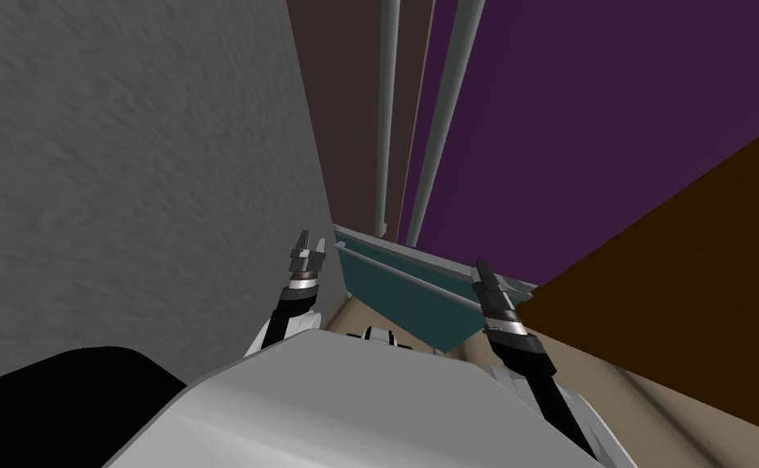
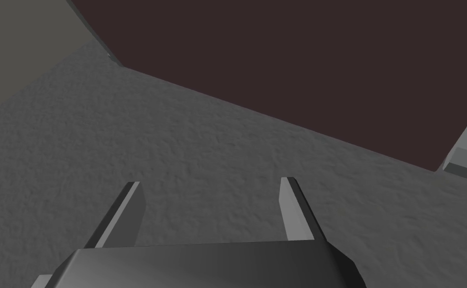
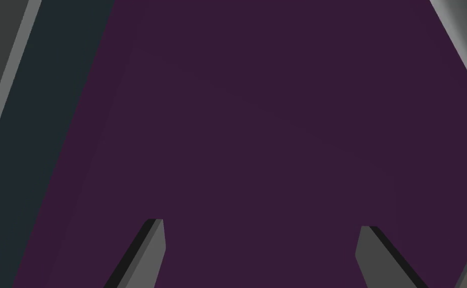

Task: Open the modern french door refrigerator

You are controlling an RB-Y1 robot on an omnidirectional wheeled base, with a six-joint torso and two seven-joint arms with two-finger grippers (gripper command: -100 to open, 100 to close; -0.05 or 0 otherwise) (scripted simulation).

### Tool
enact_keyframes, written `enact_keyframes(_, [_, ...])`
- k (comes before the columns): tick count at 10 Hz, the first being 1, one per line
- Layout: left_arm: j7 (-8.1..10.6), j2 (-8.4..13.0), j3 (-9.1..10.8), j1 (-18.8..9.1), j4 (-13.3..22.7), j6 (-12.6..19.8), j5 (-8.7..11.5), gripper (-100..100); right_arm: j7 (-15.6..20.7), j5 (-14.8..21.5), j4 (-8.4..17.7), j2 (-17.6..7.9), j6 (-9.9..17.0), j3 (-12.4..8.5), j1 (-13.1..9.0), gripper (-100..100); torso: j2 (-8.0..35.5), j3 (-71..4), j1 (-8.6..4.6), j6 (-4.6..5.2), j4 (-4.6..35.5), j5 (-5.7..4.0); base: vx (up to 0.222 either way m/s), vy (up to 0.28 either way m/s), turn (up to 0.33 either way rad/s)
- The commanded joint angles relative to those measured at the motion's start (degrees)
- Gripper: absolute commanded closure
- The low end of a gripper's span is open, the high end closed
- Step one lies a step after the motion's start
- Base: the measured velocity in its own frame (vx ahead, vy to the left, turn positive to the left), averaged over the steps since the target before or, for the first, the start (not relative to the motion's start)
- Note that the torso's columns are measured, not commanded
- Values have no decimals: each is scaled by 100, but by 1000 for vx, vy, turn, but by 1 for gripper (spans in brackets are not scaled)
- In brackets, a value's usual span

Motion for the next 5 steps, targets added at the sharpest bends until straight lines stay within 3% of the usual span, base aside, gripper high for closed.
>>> enact_keyframes(1, [0, 0, 0, 0, 0, 0, 0, 0, 140, 427, -121, -278, 117, -210, 139, -100, 3, 2, 1, 0, 1, 1, 43, 111, -74])
enact_keyframes(5, [0, 0, 0, 0, 0, 0, 0, 0, 358, 1116, -301, -750, 305, -560, 361, -100, -10, -7, 1, 0, -3, 0, 70, 128, -64])
